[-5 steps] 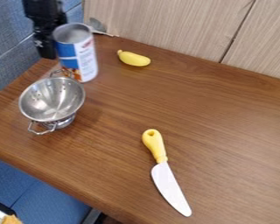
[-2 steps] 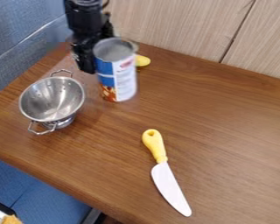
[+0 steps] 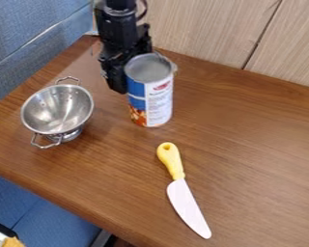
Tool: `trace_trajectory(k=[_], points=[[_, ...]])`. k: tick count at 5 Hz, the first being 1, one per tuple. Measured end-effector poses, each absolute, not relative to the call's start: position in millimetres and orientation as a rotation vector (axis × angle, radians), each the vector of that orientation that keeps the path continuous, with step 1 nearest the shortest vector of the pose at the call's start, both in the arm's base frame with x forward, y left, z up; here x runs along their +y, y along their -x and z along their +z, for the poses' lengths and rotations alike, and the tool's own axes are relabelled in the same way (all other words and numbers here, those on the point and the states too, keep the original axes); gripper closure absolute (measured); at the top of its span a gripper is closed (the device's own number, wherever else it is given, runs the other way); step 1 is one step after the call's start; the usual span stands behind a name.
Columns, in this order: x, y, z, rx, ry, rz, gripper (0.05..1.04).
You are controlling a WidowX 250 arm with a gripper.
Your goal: Move the can to the center of the table
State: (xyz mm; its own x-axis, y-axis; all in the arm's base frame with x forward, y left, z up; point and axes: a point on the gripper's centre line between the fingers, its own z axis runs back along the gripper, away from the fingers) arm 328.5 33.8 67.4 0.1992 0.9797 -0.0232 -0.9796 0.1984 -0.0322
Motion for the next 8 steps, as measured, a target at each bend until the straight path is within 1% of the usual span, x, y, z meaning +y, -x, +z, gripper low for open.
trace_trajectory(k=[2, 3, 4, 5, 8], points=[[30.3, -330.5, 74.1, -0.02, 0.015, 1.328, 0.083], [33.8, -340.9, 88.3, -0.051, 0.022, 1.327, 0.083], [36.6, -349.2, 122.3, -0.116, 0.062, 1.301, 0.083], [37.8, -351.2, 155.0, -0.189, 0.135, 1.251, 0.083], [39.5, -351.4, 158.0, -0.199, 0.139, 1.247, 0.083]])
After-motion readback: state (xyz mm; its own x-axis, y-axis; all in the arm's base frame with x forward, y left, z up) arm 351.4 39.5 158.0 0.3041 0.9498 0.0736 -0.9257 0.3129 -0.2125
